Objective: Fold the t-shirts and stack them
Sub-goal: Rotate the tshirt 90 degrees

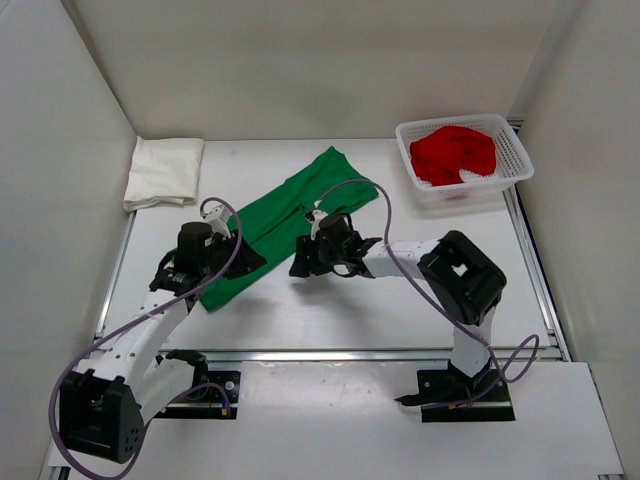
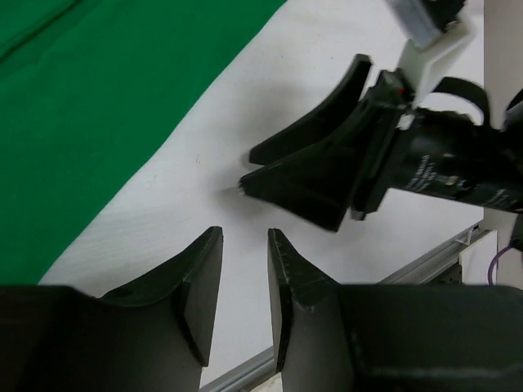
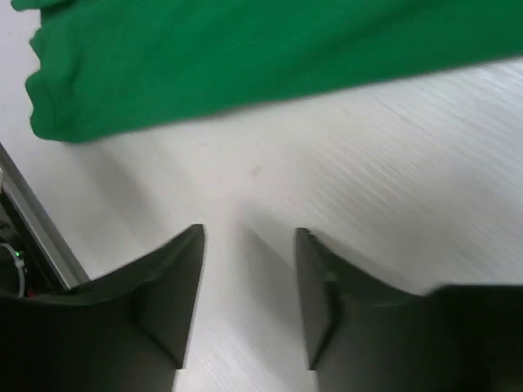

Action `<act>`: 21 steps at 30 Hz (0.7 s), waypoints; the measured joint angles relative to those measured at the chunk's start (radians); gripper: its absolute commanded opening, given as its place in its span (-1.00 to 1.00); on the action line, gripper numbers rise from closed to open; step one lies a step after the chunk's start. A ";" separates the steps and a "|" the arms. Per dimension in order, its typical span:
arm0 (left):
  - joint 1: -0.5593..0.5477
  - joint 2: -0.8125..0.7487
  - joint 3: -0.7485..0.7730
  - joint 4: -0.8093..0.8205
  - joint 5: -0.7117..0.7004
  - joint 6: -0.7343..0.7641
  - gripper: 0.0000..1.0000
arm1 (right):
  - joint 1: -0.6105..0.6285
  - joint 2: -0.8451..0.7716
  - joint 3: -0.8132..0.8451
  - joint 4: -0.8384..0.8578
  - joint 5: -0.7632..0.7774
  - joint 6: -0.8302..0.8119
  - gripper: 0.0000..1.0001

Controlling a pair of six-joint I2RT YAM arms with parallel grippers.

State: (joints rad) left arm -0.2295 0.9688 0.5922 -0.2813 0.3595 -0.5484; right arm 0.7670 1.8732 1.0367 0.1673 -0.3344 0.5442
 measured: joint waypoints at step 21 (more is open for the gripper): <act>0.016 0.042 0.013 -0.022 -0.005 0.013 -0.10 | -0.009 0.178 0.068 0.153 -0.024 0.148 -1.00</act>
State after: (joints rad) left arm -0.2134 1.0107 0.6052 -0.3031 0.3550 -0.5354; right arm 0.7582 2.0514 1.1049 0.3206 -0.3588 0.6922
